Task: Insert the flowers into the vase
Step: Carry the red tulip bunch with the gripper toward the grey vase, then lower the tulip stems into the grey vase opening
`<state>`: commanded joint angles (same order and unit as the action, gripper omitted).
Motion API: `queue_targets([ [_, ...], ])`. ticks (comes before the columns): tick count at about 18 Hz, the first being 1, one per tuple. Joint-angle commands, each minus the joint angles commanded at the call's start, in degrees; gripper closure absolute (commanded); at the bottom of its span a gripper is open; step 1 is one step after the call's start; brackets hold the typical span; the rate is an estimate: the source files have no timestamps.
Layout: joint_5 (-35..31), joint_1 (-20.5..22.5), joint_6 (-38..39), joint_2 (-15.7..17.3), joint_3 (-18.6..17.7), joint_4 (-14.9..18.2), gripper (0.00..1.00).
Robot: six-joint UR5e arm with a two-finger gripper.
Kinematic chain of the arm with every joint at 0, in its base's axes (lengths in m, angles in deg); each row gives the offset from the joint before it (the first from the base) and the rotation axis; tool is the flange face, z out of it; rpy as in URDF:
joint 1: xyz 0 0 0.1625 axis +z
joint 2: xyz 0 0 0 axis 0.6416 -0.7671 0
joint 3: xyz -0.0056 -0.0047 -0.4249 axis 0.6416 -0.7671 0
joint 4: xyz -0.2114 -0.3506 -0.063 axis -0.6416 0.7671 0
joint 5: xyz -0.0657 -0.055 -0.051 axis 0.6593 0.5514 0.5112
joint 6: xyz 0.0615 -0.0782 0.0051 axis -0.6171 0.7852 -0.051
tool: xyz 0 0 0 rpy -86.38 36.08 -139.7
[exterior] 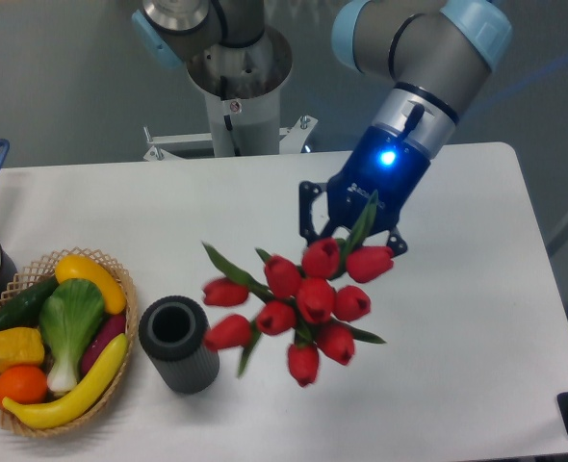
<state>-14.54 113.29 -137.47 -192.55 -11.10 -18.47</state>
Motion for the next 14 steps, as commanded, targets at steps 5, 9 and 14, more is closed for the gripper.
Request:
queue_targets([
  [5, 9.0, -2.6, -1.1, -0.5, -0.6, -4.1, 1.0],
  [9, 13.3, -4.1, -9.6, -2.2, -3.6, -4.1, 1.0],
  [14, 15.4, -5.6, -15.3, -4.0, -4.2, -4.1, 1.0],
])
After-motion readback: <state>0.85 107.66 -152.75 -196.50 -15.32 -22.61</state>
